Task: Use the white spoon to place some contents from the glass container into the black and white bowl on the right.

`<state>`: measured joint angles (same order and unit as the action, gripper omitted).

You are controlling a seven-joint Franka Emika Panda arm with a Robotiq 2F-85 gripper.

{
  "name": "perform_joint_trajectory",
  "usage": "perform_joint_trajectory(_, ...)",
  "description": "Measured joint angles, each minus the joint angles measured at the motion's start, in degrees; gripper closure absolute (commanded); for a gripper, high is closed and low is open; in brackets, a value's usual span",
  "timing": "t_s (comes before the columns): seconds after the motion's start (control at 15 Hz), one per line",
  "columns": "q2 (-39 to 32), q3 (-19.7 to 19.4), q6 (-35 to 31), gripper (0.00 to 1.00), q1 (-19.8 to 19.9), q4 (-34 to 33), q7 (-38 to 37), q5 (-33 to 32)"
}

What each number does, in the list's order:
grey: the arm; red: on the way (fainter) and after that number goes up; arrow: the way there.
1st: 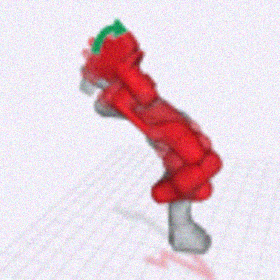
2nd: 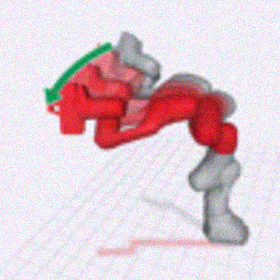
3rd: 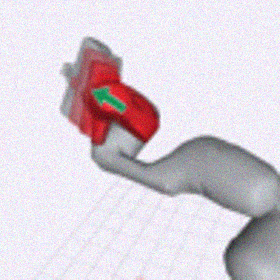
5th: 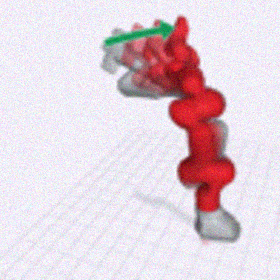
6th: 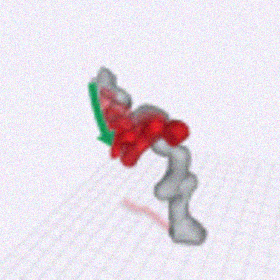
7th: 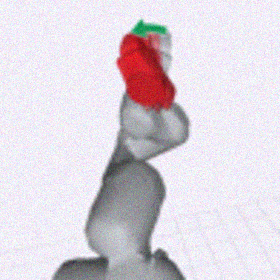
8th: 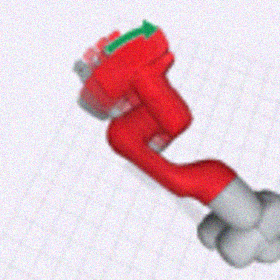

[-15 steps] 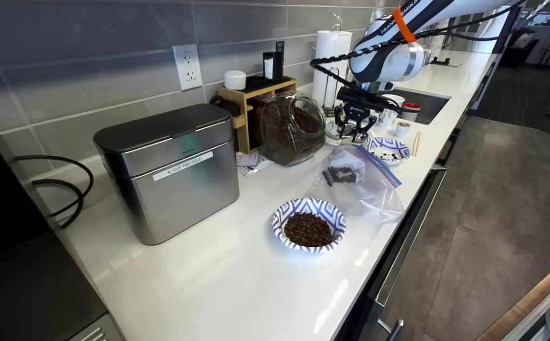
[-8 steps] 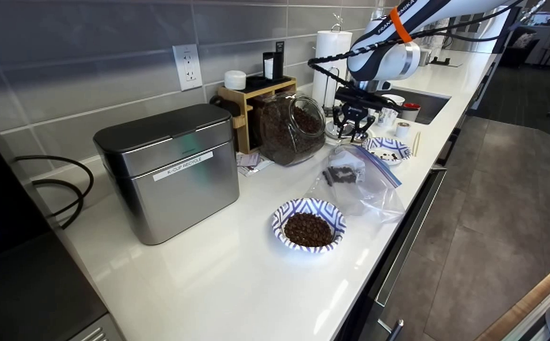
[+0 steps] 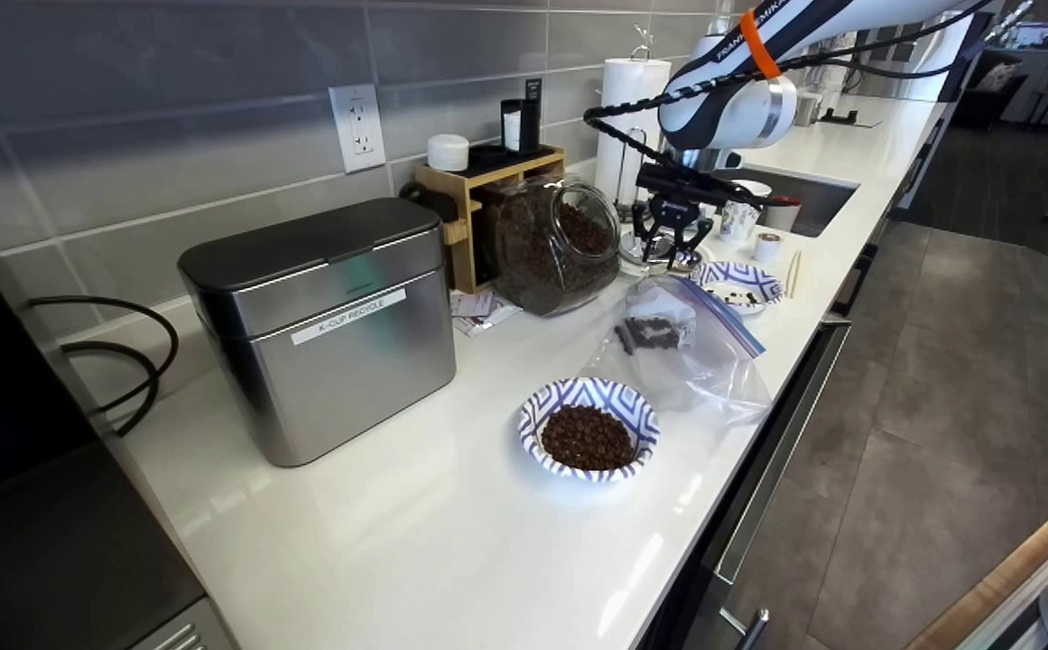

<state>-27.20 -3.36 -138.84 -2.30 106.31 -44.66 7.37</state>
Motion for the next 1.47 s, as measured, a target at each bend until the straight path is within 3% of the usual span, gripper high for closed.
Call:
perform_joint_trajectory(0.87, -0.84, -0.03, 4.05, 0.59, 0.0, -1.66, 0.79, 0.0)
perform_joint_trajectory(1.33, -2.41, -0.04, 4.09, 1.0, 0.0, -2.95, 0.85, -0.03)
perform_joint_trajectory(1.47, -2.65, -0.04, 4.1, 0.97, -0.01, -3.19, 0.85, -0.04)
